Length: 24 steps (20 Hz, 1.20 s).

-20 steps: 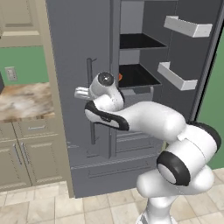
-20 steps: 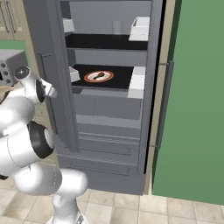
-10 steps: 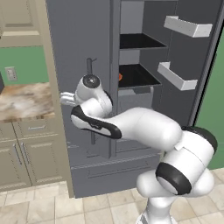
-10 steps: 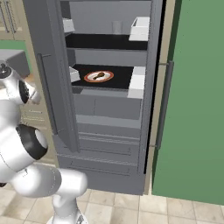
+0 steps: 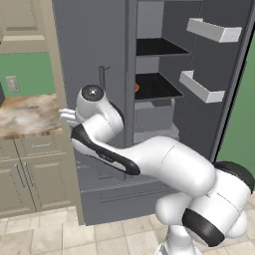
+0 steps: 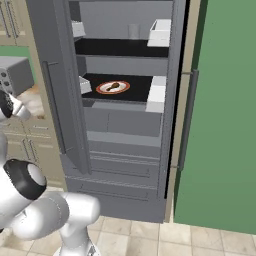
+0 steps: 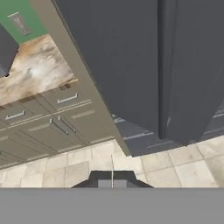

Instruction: Retrieve the chicken drumstick from the fridge and place it on the saucepan with marinade on the stove.

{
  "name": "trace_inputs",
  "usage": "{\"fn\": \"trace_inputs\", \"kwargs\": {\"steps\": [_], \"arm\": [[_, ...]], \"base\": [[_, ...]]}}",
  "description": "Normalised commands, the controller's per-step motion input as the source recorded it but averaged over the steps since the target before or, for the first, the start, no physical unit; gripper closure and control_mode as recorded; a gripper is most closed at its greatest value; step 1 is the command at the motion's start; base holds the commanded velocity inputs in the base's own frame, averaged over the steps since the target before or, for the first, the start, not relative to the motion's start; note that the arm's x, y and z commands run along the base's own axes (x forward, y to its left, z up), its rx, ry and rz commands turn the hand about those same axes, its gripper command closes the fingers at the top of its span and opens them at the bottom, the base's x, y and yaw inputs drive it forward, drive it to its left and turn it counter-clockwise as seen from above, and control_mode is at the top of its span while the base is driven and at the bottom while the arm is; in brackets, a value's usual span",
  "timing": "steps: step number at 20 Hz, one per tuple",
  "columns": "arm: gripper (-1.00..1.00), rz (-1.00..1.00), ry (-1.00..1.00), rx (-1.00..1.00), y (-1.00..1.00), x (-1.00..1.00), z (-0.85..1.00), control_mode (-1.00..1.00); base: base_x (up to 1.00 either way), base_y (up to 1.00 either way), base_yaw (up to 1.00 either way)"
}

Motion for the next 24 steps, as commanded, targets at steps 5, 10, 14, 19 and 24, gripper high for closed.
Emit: {"fn": "trace_inputs", "kwargs": {"steps": [5, 10, 14, 19, 24], "arm": [[1.0, 0.0, -0.16, 0.0, -0.74, -0.59, 0.23, -1.0], [1.0, 0.01, -0.04, 0.0, -1.0, -0.39, 0.21, -1.0], [1.0, 0.11, -0.01, 0.0, -0.82, -0.27, 0.14, -1.0], [-1.0, 0.13, 0.0, -0.01, -0.26, -0.14, 0.03, -1.0], [-1.0, 0.05, 0.0, -0.07, -0.01, -0.08, 0.01, -1.0]], "base": [[0.0, 0.0, 0.0], [0.0, 0.0, 0.0], [0.0, 0.0, 0.0], [0.0, 0.0, 0.0], [0.0, 0.0, 0.0]]}}
